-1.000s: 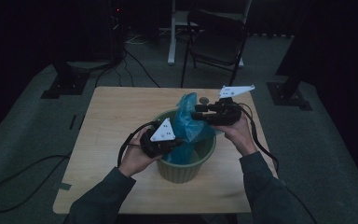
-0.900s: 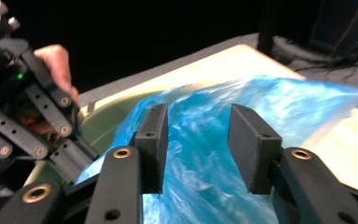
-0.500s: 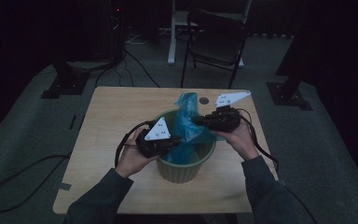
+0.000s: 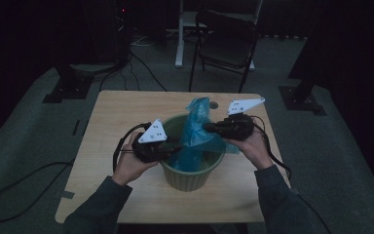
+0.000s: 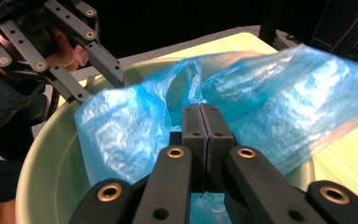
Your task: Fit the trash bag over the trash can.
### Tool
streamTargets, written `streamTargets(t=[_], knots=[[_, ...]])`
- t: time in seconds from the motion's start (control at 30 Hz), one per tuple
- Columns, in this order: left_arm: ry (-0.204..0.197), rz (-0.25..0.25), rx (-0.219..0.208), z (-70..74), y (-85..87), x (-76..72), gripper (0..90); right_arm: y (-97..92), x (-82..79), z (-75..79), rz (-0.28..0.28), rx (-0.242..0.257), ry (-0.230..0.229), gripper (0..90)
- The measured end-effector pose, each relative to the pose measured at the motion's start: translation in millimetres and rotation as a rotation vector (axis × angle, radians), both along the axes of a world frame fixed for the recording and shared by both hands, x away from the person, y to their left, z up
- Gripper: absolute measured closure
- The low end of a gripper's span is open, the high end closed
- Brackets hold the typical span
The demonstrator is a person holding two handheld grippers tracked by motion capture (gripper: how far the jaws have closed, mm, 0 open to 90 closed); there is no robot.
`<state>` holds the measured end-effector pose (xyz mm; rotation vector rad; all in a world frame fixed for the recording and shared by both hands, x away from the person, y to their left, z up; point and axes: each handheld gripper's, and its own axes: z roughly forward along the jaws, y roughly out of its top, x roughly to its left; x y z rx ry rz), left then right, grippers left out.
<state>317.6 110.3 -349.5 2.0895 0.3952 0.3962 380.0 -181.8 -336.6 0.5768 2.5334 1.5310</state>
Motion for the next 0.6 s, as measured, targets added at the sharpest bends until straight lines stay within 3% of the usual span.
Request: streamTargets(t=[0.27, 0.6], knots=[[0.016, 0.031, -0.038, 3.8, 7.3, 6.7, 64.5, 0.0, -1.6, -0.8, 0.003, 0.0, 0.0, 90.0], [0.03, 0.057, -0.067, 9.4, -3.9, 17.6, 59.2, 4.8, -6.1, -2.8, 0.019, -0.003, -0.009, 90.0]])
